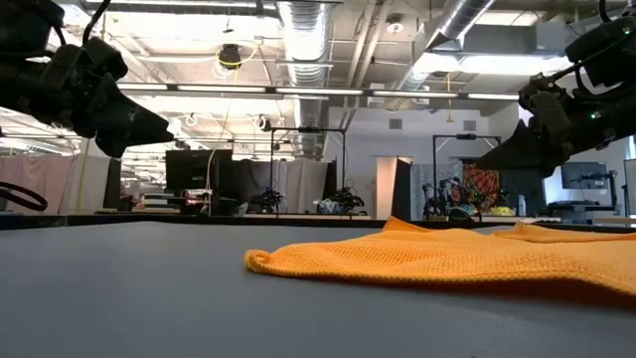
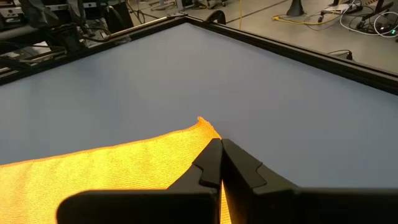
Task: Roll towel into tight, uniform cylinder
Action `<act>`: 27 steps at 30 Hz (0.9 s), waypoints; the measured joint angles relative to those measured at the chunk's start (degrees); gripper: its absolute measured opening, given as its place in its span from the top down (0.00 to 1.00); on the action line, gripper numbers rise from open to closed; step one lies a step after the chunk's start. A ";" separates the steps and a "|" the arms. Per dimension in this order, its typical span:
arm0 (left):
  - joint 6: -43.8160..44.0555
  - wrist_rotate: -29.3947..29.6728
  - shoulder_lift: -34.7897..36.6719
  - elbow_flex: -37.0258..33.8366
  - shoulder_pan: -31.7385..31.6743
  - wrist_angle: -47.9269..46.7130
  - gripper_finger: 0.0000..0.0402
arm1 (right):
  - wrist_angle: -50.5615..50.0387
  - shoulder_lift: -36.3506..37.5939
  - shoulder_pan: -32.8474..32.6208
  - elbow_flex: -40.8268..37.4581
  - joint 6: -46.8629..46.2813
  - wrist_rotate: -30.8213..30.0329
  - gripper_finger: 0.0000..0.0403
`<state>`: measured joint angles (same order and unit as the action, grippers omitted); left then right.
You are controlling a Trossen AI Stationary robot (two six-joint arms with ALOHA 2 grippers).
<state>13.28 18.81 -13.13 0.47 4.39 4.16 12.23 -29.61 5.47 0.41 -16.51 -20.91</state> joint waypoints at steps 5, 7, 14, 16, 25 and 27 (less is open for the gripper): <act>0.00 0.00 0.00 0.00 -0.01 0.00 0.61 | 0.00 0.01 0.01 0.01 0.00 0.00 0.92; 0.00 0.00 0.01 0.00 0.00 0.00 0.61 | 0.00 0.01 0.00 0.00 0.00 0.00 0.92; 0.00 0.00 0.02 0.00 0.00 0.46 0.61 | -0.01 0.00 0.01 0.00 0.00 0.00 0.92; 0.00 0.00 0.02 0.00 0.00 0.44 0.61 | 0.00 0.00 0.01 0.01 0.00 0.00 0.92; 12.16 -0.08 0.00 0.00 0.01 0.44 0.61 | -0.02 -0.01 0.01 0.00 0.00 0.00 0.92; 15.13 1.30 0.01 0.00 0.01 0.44 0.61 | 0.00 0.01 -0.01 0.01 0.00 0.00 0.92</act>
<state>28.41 20.11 -13.12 0.47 4.40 4.60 12.23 -29.61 5.45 0.43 -16.51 -20.91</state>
